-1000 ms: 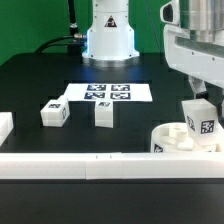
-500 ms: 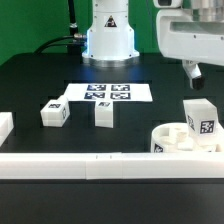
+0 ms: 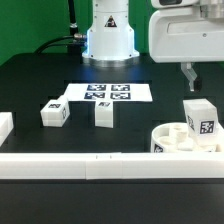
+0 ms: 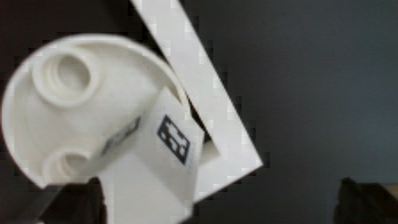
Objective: Assemble stool
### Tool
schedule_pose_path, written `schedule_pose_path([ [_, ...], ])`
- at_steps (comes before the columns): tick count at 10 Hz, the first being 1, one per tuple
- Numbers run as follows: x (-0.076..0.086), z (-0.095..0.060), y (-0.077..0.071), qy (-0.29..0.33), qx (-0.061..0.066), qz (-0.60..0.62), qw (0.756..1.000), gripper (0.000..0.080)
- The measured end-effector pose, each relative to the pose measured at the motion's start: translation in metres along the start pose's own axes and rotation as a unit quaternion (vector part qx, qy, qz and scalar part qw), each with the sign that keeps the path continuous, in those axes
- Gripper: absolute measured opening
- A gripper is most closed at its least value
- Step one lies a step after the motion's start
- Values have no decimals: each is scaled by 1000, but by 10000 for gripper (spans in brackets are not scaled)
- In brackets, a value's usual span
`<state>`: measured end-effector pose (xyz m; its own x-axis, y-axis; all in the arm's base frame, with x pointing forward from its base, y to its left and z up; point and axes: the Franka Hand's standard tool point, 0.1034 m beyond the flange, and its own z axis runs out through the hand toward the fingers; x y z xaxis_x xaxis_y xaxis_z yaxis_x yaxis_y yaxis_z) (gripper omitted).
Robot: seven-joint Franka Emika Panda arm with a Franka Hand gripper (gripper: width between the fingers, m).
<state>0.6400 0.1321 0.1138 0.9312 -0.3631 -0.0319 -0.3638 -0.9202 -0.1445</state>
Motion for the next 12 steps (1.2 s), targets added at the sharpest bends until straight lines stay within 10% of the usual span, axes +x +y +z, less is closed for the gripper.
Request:
schedule_pose_path([
  [4, 0, 1, 1, 1, -2, -139, 990, 649],
  [12, 6, 3, 9, 7, -32, -518, 855, 649],
])
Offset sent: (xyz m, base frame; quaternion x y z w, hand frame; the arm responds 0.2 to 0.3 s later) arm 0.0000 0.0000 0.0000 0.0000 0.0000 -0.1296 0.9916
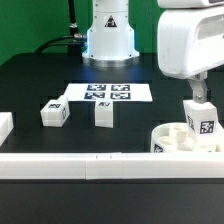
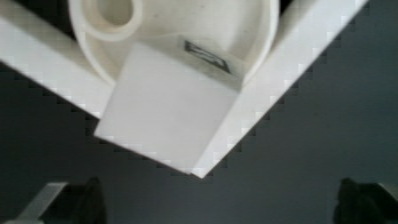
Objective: Assemble stool
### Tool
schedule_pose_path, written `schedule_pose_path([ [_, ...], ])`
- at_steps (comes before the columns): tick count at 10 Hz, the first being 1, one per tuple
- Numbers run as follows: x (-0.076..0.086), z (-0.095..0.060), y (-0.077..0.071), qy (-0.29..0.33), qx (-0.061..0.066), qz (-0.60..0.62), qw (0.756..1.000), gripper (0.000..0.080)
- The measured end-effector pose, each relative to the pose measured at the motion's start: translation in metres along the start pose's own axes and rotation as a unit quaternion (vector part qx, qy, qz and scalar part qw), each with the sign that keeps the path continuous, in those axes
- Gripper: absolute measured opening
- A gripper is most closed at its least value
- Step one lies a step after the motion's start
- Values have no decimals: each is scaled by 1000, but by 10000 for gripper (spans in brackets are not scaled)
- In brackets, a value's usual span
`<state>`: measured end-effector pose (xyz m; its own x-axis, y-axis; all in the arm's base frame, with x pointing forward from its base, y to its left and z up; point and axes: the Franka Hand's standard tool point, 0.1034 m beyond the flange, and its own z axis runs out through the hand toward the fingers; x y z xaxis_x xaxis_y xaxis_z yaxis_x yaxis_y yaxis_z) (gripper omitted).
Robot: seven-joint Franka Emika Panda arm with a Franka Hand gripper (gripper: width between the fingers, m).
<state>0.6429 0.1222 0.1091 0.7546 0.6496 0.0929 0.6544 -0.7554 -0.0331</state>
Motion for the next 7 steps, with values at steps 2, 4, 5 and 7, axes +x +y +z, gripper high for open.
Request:
schedule_pose_path([
  [2, -5, 7, 3, -13, -6, -151, 988, 649],
  [4, -5, 11, 3, -20, -9, -239, 971, 649],
  [5, -6, 12, 3, -21, -10, -262, 965, 649],
  [7, -8, 11, 6, -25, -12, -309, 951, 649],
])
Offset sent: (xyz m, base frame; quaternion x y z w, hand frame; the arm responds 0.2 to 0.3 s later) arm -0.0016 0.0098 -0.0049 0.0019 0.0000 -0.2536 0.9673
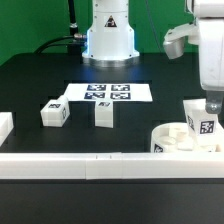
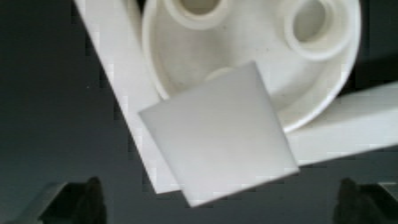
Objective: Assemble stool
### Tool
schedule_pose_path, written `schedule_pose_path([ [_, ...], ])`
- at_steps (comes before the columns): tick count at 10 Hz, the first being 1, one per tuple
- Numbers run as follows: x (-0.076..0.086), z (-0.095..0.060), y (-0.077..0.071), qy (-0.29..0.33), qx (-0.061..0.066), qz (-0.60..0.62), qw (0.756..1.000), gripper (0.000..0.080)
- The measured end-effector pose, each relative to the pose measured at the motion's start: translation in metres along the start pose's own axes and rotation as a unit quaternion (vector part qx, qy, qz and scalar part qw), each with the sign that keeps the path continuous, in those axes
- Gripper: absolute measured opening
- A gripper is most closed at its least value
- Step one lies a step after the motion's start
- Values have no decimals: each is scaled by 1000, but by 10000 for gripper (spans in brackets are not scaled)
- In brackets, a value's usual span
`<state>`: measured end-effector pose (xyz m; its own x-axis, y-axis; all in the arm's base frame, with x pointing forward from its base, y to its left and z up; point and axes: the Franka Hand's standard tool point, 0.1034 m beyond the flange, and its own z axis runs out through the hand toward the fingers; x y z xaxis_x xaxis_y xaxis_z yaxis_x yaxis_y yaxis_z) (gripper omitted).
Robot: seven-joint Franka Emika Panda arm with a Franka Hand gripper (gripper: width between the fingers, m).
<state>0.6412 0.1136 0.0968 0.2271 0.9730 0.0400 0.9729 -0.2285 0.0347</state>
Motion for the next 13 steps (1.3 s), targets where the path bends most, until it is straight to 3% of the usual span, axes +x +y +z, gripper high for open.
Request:
schedule_pose_path([
  [5, -5, 11, -3, -19, 2, -157, 987, 649],
  [8, -7, 17, -5, -21, 8, -152, 988, 649],
  [10, -7, 17, -5, -21, 8, -150, 988, 388],
  [11, -7, 17, -5, -22, 8, -133, 991, 337],
  [13, -7, 17, -6, -21, 8, -122, 992, 337],
])
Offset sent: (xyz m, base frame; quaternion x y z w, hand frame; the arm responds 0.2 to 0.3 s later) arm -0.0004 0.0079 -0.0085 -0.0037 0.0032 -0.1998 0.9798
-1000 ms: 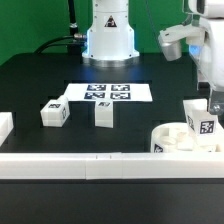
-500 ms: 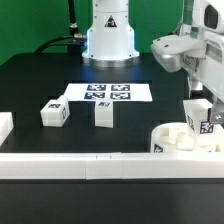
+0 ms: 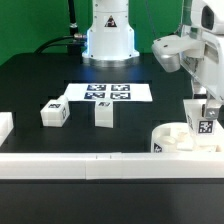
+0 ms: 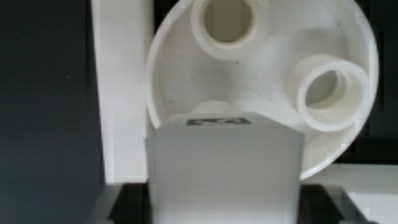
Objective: Assemble stool
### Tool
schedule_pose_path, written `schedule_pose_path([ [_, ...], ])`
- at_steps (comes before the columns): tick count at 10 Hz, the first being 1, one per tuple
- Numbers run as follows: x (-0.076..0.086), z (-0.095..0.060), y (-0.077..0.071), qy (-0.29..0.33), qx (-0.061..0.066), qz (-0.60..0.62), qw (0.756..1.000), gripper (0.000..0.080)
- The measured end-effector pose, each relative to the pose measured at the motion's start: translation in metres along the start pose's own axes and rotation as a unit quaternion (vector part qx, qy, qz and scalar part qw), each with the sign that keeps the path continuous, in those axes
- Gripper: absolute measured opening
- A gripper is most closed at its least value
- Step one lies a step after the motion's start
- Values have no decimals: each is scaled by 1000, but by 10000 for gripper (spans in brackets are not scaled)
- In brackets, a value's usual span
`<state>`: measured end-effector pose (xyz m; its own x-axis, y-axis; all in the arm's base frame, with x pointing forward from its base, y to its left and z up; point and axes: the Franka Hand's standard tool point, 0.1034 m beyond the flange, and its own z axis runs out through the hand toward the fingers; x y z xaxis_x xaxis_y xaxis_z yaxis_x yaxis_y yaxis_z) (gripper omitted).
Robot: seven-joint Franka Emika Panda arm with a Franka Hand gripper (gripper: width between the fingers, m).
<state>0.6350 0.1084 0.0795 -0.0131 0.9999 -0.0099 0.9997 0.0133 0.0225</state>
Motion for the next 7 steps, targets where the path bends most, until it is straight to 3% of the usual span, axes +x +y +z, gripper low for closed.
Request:
schedule_pose_path([
  [2, 1, 0, -2, -1, 4, 115, 993, 337],
  [4, 2, 1, -5, -5, 18, 257, 966, 337],
  [7, 6, 1, -6, -8, 18, 403, 915, 337],
])
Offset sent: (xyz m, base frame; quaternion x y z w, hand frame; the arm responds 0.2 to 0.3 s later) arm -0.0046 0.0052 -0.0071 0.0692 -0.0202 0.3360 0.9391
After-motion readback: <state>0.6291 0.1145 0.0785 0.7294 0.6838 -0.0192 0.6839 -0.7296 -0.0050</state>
